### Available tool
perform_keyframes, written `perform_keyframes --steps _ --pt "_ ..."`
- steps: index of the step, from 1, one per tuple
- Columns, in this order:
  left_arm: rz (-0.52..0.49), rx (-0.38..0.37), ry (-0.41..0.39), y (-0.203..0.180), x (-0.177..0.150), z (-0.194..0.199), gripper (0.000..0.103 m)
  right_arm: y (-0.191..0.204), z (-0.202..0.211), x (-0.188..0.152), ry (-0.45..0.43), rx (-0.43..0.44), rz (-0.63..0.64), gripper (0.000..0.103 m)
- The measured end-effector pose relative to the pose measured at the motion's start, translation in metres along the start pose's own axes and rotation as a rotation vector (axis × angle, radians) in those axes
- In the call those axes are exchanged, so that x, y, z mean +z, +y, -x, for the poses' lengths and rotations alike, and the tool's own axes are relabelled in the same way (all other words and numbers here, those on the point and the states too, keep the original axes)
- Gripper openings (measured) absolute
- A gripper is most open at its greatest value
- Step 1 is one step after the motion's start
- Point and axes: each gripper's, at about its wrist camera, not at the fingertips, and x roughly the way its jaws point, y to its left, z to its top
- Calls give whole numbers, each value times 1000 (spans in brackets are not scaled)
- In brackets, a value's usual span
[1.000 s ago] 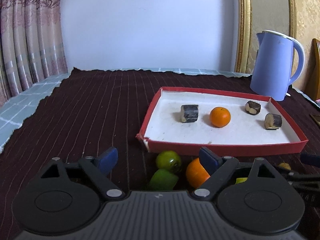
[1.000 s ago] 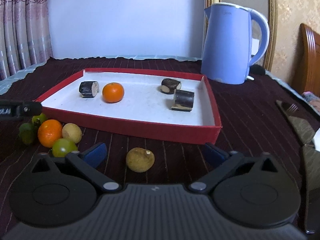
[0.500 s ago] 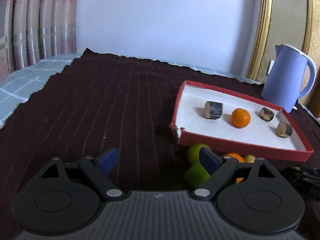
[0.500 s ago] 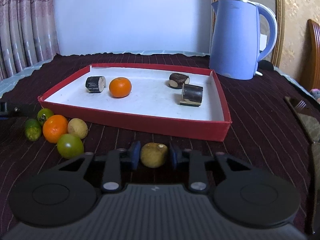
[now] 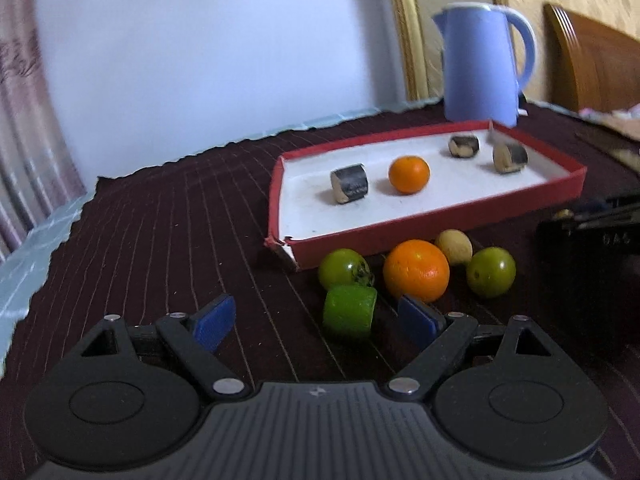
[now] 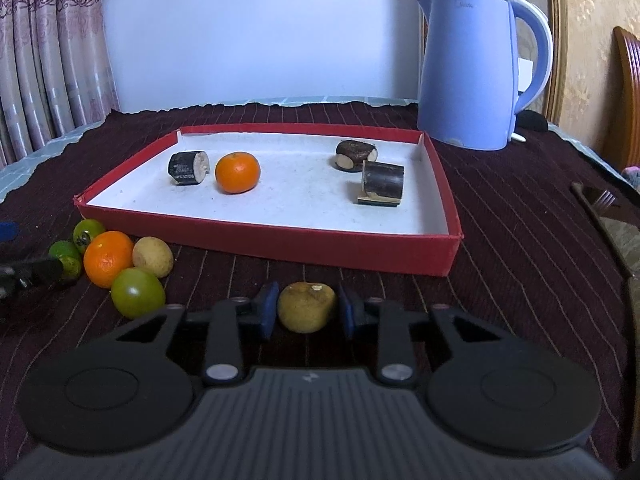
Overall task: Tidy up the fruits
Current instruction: 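Close the right tool on the yellow-brown potato while the left tool grasps a green lime, then carry the potato and the green lime over the red tray with both tools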
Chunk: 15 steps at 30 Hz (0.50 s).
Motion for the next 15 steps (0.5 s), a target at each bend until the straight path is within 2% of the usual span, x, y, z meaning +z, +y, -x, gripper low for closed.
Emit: perform_keyframes --steps 1,2,3,6,9,10,15 --pt "-8 -3 2 -1 1 -2 86 0 0 0 0 -1 1 28" --pt "-15 -9 8 -1 2 -4 78 0 0 0 0 -2 3 28" --pt "-18 -18 21 0 3 -9 65 0 0 0 0 -2 4 28" --pt "0 -69 63 3 5 -18 44 1 0 0 1 -4 7 28" --pt "8 -106 69 2 4 -21 29 1 0 0 1 -3 5 28" --pt "6 -113 65 1 4 -20 26 0 0 0 2 -2 3 28" --pt "21 -126 54 -3 2 -13 25 0 0 0 2 0 1 28"
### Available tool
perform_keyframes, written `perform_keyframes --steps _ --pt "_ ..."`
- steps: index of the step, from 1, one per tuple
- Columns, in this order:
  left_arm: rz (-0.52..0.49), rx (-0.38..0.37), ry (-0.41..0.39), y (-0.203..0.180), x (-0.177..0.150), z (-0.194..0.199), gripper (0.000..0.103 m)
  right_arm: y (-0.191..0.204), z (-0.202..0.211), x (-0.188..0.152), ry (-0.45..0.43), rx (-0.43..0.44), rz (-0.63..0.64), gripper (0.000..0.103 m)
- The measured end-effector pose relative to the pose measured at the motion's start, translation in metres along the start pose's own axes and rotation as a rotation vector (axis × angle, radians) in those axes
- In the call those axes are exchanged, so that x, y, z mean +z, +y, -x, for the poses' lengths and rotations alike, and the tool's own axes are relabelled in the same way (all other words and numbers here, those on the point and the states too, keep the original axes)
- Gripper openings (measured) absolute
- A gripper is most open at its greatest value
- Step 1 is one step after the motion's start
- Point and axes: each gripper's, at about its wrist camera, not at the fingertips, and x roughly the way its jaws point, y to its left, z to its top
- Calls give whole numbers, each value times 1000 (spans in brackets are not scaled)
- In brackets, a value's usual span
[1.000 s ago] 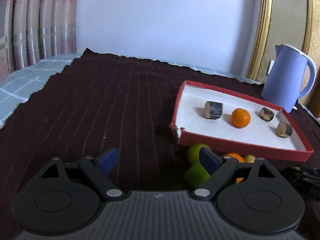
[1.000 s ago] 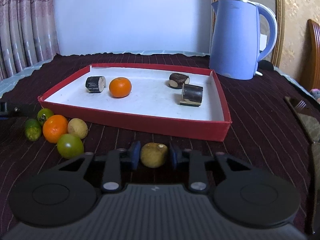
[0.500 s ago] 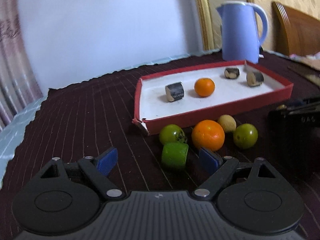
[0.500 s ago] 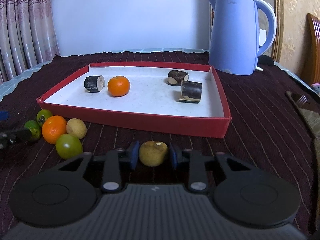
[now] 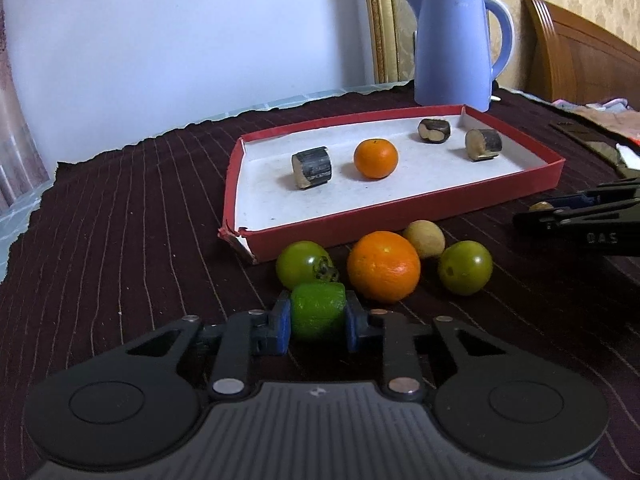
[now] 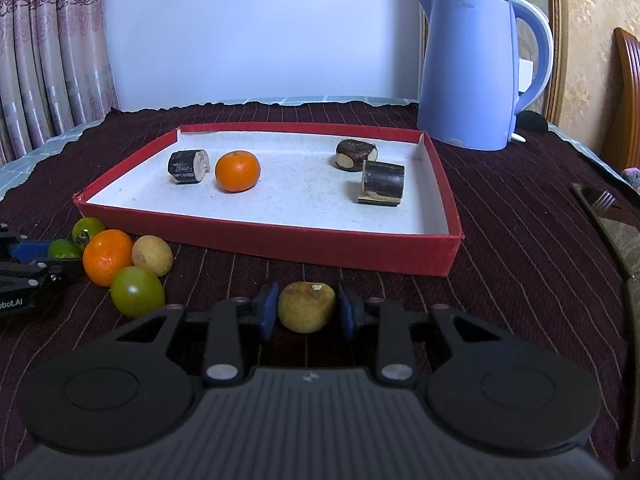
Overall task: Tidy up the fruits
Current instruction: 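Carry the potato and the green lime over the red tray with both tools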
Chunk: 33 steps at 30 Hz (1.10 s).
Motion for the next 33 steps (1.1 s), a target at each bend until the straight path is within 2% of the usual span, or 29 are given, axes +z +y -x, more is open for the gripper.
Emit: perform_keyframes --steps 13,23,33 --pt "107 25 -55 -17 20 23 25 0 7 -2 -19 -16 -1 28" --pt "130 37 -23 -27 24 13 25 5 5 -4 11 -12 36 29" --pt "155 39 -35 -32 32 13 25 4 15 -1 -26 -19 22 28"
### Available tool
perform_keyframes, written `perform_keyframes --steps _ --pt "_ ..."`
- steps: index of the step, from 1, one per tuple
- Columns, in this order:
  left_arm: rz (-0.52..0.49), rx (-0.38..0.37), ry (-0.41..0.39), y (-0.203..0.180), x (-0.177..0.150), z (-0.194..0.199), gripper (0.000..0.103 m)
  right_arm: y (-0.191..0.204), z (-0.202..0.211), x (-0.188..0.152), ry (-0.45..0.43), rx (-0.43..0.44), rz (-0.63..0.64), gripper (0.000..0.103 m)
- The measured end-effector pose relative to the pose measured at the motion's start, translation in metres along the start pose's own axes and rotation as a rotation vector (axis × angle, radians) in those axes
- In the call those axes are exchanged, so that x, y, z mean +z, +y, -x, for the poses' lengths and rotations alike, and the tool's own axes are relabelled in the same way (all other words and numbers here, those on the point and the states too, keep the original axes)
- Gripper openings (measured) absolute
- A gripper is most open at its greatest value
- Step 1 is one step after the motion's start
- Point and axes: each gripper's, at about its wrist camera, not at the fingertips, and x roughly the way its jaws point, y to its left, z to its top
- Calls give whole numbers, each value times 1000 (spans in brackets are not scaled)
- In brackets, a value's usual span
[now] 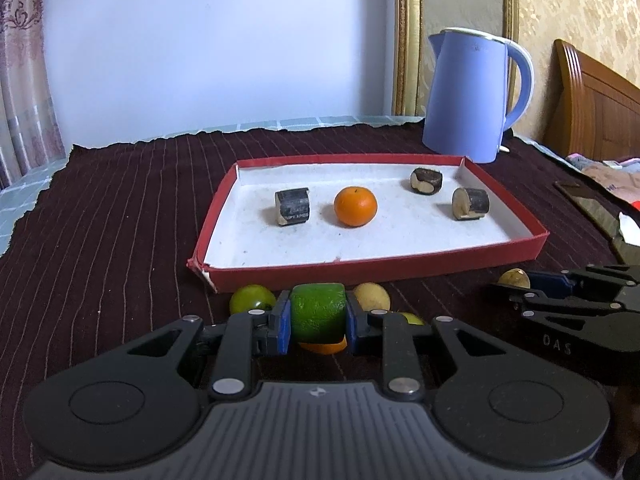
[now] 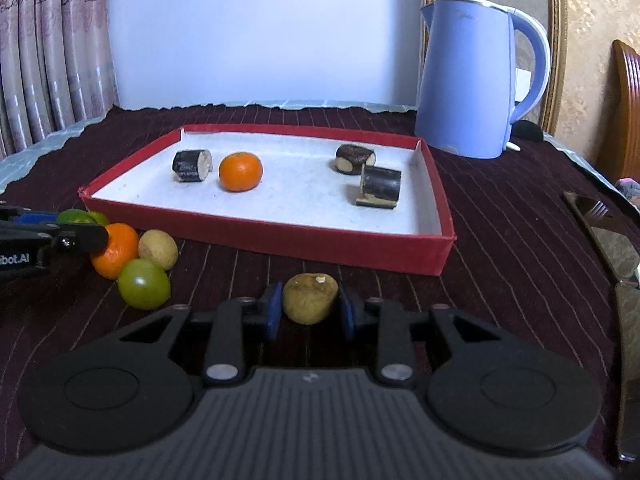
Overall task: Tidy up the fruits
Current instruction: 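Carry the potato and the green lime over the red tray with both tools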
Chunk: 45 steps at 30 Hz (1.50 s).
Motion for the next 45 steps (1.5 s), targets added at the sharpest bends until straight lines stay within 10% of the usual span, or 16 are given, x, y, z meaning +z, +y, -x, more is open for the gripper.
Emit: perform_keyframes --steps 45 --pt "-10 149 1 -30 43 -43 25 -3 3 49 -102 -26 7 28"
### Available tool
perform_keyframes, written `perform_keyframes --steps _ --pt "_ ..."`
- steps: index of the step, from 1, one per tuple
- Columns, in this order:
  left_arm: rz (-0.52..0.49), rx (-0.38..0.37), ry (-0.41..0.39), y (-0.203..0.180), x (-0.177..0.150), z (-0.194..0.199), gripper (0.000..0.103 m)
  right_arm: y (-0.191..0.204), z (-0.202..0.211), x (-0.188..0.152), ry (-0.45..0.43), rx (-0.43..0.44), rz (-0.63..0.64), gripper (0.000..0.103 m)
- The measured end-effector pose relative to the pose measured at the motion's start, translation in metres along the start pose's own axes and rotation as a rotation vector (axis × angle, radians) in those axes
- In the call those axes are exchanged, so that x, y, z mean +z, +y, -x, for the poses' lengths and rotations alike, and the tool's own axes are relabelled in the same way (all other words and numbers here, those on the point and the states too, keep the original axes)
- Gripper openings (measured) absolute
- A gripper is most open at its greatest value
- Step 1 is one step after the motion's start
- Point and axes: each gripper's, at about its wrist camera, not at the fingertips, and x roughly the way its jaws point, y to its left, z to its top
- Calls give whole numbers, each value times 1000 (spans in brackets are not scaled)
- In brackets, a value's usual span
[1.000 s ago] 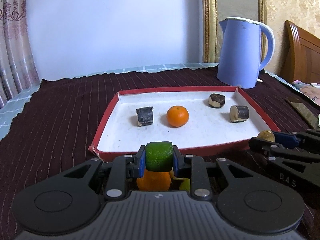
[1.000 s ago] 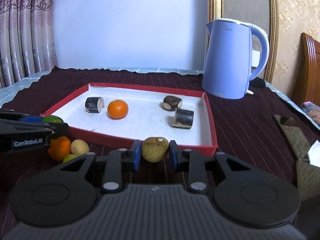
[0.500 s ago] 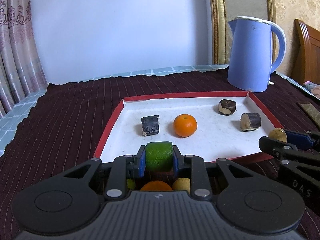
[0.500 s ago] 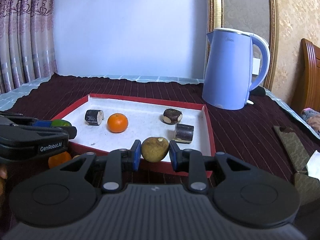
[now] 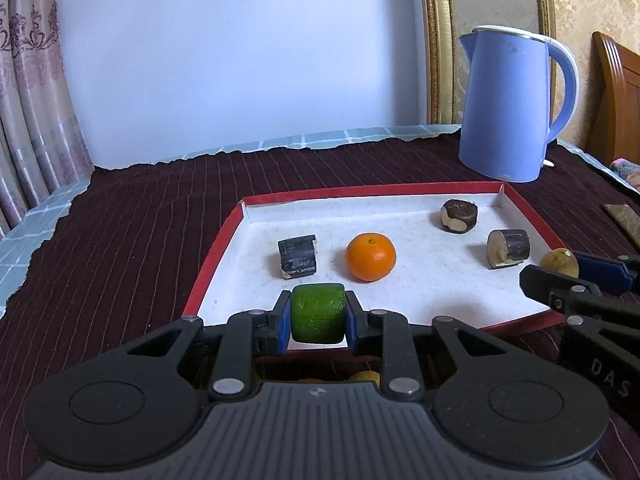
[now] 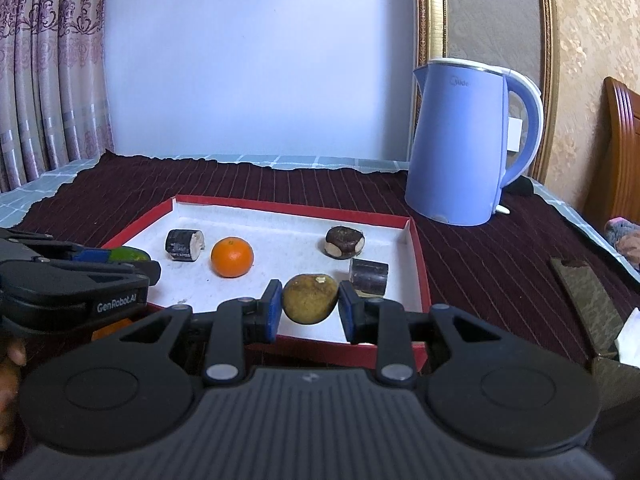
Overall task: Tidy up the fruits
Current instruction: 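Carry the potato and the green lime over the red tray with both tools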
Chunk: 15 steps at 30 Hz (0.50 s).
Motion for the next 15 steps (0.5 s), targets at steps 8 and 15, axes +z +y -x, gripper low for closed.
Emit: perform_keyframes --steps 8,15 --pt "0 20 8 1 5 -9 25 -1 -5 6 -2 -7 9 28" --pt "-7 46 19 1 10 -23 25 -4 -13 11 4 -10 4 28"
